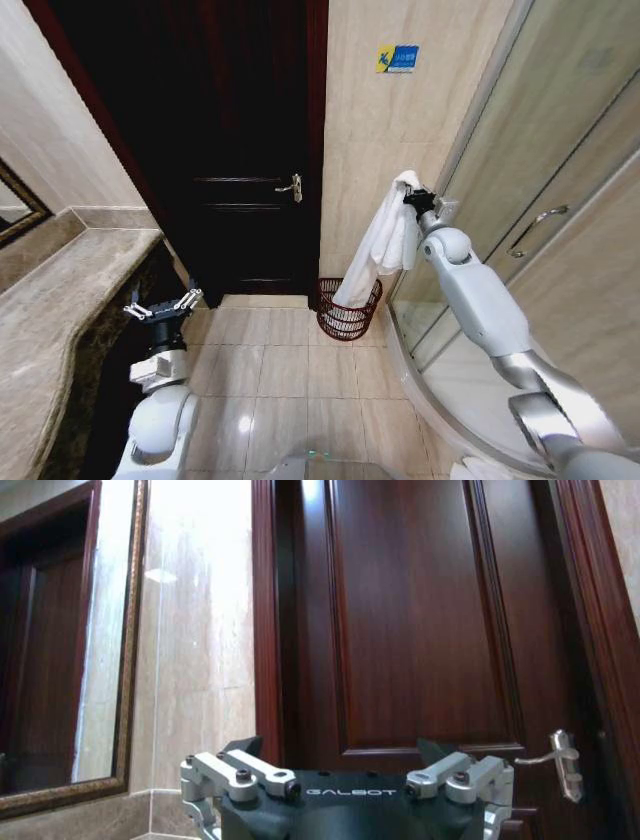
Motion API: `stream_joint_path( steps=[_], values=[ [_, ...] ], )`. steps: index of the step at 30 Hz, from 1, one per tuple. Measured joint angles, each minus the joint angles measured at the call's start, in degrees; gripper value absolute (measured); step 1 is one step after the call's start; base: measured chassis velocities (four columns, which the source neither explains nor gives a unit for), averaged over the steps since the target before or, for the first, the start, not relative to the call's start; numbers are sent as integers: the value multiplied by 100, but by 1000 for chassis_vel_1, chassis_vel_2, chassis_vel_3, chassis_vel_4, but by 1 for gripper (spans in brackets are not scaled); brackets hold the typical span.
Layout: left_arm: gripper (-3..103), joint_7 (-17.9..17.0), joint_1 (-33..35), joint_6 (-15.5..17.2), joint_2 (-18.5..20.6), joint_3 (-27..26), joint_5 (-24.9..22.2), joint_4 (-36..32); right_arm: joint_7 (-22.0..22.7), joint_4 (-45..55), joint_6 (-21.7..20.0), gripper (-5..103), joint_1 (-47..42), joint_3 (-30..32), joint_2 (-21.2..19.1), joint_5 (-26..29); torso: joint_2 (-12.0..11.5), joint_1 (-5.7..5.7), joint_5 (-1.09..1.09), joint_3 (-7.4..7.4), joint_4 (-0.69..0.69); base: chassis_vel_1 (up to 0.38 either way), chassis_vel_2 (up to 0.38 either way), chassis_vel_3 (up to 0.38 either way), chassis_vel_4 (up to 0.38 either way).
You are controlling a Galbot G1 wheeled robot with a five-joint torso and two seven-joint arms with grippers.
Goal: Discard the used towel into the hamper.
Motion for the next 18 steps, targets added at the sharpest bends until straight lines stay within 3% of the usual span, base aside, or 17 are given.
stream_joint_path(
  steps=[18],
  values=[
    [100, 74, 87, 158, 29, 171, 88, -127, 61, 268, -42, 4, -340, 132, -139, -20, -4, -1, -1, -2, 0, 0, 0, 0, 0]
  ],
)
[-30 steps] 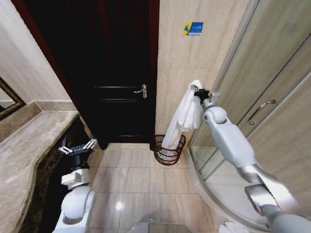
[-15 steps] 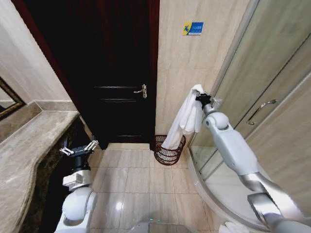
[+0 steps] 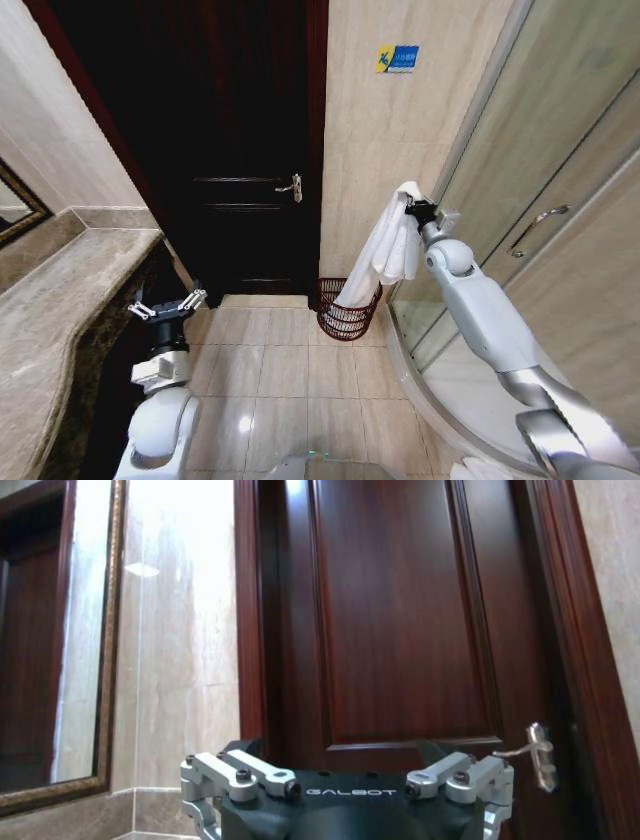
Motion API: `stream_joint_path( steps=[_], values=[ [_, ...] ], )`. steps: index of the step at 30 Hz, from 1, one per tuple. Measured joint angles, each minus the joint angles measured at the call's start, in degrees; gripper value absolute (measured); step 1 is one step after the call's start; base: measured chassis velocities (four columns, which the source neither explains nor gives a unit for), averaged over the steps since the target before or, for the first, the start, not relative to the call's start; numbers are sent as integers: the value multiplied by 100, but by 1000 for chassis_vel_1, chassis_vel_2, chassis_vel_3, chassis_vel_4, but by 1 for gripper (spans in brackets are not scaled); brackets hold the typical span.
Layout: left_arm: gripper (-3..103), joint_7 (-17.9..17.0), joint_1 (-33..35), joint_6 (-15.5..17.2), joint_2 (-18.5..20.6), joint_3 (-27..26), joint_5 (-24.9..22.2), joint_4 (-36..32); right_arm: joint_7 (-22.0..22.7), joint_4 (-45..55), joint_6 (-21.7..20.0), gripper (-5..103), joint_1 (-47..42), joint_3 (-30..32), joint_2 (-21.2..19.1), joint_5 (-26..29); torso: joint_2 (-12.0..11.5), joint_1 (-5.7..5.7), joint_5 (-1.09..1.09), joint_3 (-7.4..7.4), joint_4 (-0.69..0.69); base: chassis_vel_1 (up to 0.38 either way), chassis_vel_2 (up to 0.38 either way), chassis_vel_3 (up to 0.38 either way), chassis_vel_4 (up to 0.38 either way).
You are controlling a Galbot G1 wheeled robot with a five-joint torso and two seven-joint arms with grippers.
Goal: Discard the used towel into the hamper.
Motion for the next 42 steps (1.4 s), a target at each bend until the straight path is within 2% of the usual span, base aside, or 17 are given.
stream_joint_path(
  steps=[12, 20, 36, 42],
  values=[
    [100, 52, 30, 57, 15, 74, 90, -37, -8, 134, -35, 4, -235, 168, -54, 6, -270, -125, 0, -146, 0, 0, 0, 0, 0],
    [100, 91, 64, 61, -22, 72, 210, -44, -57, 177, -22, 4, -391, 276, -69, -21, -606, -280, 0, -326, 0, 0, 0, 0, 0],
    [100, 153, 59, 64, -51, 106, 277, -34, -158, 186, 63, 4, -558, 466, -142, -19, -1110, -509, 1, -597, -1, -41, 38, 41, -36],
    [100, 156, 73, 58, -45, 79, 281, -34, -149, 555, 77, 4, -837, 628, -208, -57, -1337, -609, 0, -725, 1, -60, 89, 78, -77]
  ],
)
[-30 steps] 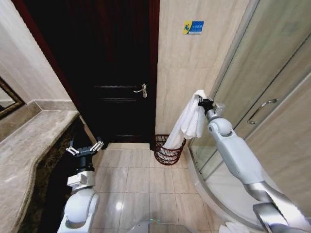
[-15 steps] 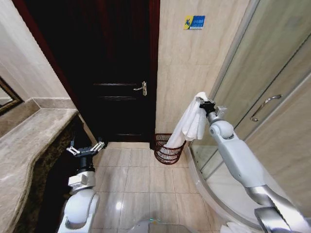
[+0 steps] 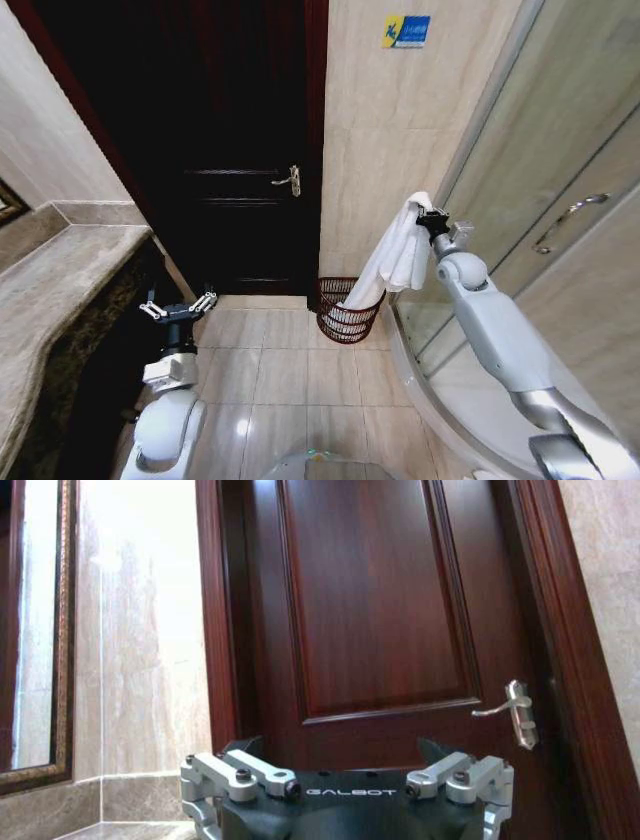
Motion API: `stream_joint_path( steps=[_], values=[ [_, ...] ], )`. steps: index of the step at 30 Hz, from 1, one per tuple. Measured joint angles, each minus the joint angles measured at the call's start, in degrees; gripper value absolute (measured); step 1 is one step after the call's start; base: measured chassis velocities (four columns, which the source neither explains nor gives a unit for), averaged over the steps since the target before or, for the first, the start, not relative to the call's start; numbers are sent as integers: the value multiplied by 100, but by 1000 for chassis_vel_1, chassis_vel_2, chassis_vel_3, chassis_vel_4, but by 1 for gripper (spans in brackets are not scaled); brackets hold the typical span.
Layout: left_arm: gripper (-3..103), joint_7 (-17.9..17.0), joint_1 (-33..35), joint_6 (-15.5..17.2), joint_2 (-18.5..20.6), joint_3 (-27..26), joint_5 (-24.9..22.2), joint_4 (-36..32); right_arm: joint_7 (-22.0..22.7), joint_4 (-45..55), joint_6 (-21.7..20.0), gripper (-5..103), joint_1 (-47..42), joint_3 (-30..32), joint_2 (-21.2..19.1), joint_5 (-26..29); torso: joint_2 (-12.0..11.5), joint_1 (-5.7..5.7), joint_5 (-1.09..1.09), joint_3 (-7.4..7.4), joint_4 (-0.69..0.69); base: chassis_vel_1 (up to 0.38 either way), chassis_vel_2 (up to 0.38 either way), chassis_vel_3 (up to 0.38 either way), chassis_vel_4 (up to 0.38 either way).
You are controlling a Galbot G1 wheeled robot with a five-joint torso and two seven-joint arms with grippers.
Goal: Discard the used towel into the hamper.
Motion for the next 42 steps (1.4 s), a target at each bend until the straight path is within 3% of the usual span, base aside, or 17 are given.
stream_joint_path(
  steps=[22, 42],
  values=[
    [100, 47, 100, -23, -68, 21, 106, -110, 21, 687, -25, 4, -813, 599, -150, -17, -655, -299, 0, -359, -1, -53, 43, 47, -46],
    [100, 60, 150, -45, -142, 10, 230, -160, 152, 1557, -94, 4, -1612, 713, -88, -49, -1213, -547, 0, -668, -1, -52, 57, 55, -53]
  ],
)
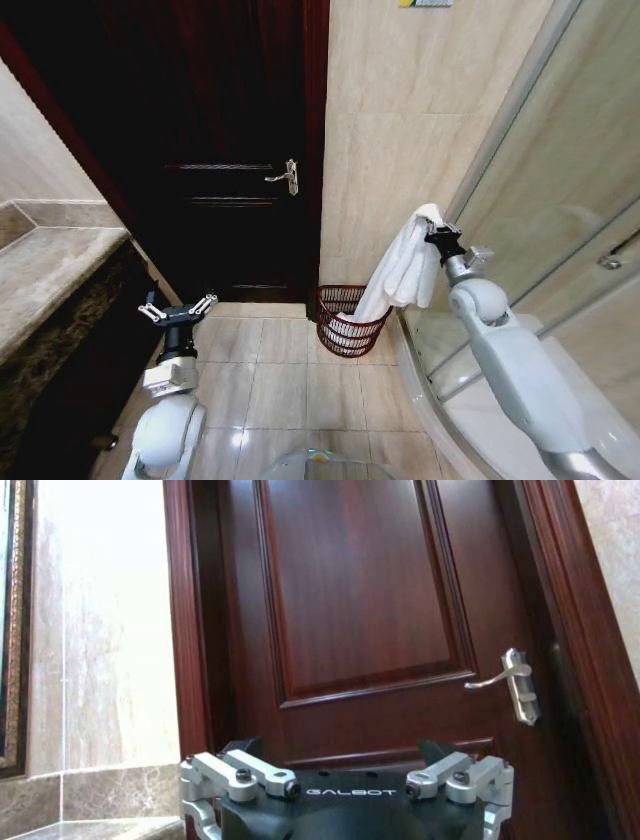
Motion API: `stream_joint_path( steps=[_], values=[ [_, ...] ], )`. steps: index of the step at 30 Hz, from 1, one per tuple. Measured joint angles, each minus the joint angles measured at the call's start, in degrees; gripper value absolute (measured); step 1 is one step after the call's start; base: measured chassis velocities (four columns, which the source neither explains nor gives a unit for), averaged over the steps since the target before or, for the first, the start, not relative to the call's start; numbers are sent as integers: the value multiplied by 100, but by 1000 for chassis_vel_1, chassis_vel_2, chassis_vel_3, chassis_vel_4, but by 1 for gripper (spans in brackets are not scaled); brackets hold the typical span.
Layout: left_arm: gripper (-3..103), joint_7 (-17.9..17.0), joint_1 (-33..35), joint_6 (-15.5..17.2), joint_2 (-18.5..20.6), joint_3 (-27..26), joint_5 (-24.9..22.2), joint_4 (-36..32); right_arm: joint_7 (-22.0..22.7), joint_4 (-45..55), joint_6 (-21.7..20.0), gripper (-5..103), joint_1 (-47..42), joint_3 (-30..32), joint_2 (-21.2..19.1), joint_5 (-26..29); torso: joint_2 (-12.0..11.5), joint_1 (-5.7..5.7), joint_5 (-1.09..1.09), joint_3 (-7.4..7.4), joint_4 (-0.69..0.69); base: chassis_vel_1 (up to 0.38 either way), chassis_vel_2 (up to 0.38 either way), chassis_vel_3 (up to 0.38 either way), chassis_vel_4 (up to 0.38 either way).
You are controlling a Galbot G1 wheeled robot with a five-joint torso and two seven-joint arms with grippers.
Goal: Discard the used towel into the hamper.
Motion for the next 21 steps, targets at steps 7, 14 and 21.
stream_joint_path(
  steps=[7, 14, 21],
  values=[
    [100, 2, 23, -2, -12, 1, 3, -32, -6, 321, -6, 4, -429, 270, 72, -100, -173, -78, 0, -96, -1, -53, 54, 52, -52],
    [100, 19, 31, -18, -91, 75, 80, -36, -34, 535, 12, 4, -732, 459, 92, -106, -371, -165, 1, -207, 0, -54, 39, 47, -48],
    [100, 39, 42, -50, -163, 142, 147, -18, -42, 723, 27, 4, -898, 501, 90, -106, -558, -247, 0, -311, -1, -63, 57, 57, -64]
  ],
)
